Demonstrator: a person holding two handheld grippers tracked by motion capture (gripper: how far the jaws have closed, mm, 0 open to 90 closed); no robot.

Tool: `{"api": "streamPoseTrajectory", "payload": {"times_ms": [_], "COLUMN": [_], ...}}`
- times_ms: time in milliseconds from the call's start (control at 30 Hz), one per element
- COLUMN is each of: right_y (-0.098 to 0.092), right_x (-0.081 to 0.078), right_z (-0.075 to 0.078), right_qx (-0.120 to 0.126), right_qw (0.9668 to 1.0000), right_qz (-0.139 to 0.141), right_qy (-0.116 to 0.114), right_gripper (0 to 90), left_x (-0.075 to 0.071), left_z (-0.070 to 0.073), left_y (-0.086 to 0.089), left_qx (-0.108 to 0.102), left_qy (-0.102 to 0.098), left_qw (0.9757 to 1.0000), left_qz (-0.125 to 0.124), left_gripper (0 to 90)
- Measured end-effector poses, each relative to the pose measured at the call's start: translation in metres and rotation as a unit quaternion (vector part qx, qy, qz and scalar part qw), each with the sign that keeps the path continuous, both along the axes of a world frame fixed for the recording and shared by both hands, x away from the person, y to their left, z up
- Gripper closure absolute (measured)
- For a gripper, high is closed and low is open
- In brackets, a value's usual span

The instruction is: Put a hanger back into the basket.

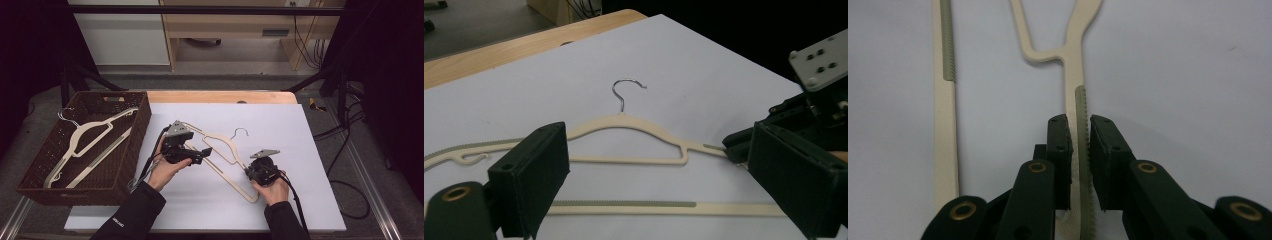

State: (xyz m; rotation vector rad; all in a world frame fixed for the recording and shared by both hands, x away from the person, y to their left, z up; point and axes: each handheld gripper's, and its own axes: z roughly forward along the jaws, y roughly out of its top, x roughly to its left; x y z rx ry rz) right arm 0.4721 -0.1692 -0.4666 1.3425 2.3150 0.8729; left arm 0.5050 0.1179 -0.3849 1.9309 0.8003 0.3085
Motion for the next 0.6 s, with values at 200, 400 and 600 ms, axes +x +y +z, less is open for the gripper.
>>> {"api": "streamPoseTrajectory", "payload": {"times_ms": [200,400,600], "right_y": [-0.002,0.002,0.004], "right_x": [-0.011,-0.02,-0.023], "right_z": [0.02,0.033,0.037], "right_qx": [0.01,0.008,0.009], "right_qw": [0.9986,0.9961,0.9946], "right_qz": [0.032,0.055,0.071], "right_qy": [-0.042,-0.069,-0.075], "right_gripper": [80.0,79.9,79.9], "left_x": [0.009,0.024,0.041], "left_z": [0.0,-0.003,-0.008], "left_y": [-0.007,-0.017,-0.03], "left_qx": [0.006,0.021,0.038], "left_qy": [0.002,0.006,0.011], "left_qw": [1.0,0.9997,0.9992], "left_qz": [0.007,0.012,0.007], "left_gripper": [9.4,10.2,12.0]}}
